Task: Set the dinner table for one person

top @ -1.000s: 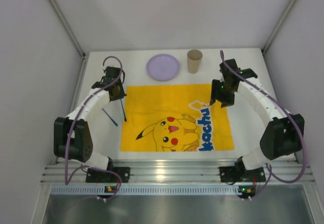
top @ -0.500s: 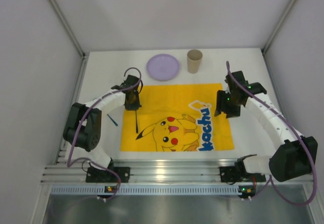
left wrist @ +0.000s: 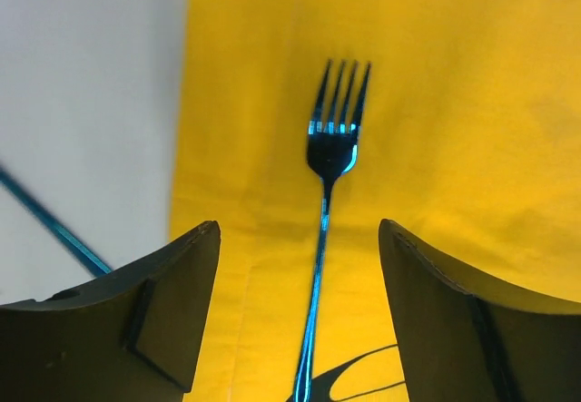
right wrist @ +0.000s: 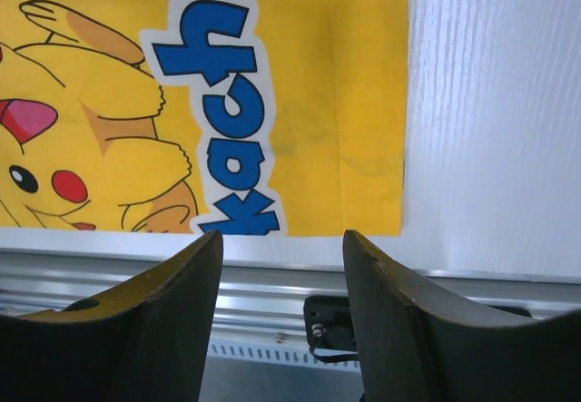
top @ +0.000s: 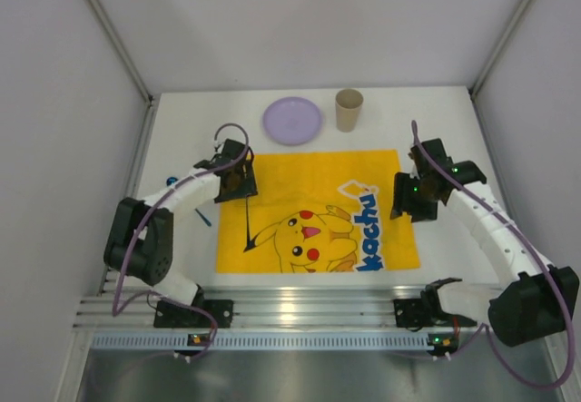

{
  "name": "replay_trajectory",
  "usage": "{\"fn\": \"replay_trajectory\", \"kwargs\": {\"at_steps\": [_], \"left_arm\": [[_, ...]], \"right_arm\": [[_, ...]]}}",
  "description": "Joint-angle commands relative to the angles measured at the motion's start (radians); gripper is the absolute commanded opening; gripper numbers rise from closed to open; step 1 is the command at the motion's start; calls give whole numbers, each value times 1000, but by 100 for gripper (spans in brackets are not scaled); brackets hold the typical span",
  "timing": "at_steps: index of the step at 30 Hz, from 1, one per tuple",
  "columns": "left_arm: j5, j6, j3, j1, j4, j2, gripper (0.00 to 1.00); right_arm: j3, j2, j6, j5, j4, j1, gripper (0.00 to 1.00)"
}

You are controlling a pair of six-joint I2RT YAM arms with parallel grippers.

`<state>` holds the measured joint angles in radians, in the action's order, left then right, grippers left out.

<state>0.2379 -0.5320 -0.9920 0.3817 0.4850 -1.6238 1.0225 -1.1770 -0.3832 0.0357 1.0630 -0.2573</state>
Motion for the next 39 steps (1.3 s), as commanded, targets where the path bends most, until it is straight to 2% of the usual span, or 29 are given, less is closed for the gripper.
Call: {"fn": "replay_trajectory", "kwargs": {"at_steps": [1, 3, 6, 12, 15, 22, 28, 30, 39], "left_arm": [[37, 9, 30, -99, 10, 155, 76], [-11, 15, 70, -218, 21, 214, 75], [-9, 33, 113, -350, 44, 246, 74], [14, -25, 115, -483, 87, 174, 69], [-55, -72, 101, -556, 67, 110, 68], [-55, -77, 69, -584, -20, -34, 69], [-78, -77, 33, -592, -62, -94, 67], [-81, -80, 29, -592, -65, -84, 64], [-124, -79, 53, -592, -144, 50, 63]], "right_arm": [[14, 37, 15, -4, 14, 16, 56], [16, 42, 12, 10, 14, 18, 56], [10, 53, 9, 16, 14, 18, 56], [-7, 76, 1, 20, 15, 16, 56], [-1, 76, 3, 21, 23, 18, 56], [-4, 82, -2, 26, 38, 16, 56], [-1, 91, -11, 17, 51, 16, 56], [-2, 94, -14, 13, 51, 18, 56], [-25, 74, -28, 16, 31, 16, 56]]}}
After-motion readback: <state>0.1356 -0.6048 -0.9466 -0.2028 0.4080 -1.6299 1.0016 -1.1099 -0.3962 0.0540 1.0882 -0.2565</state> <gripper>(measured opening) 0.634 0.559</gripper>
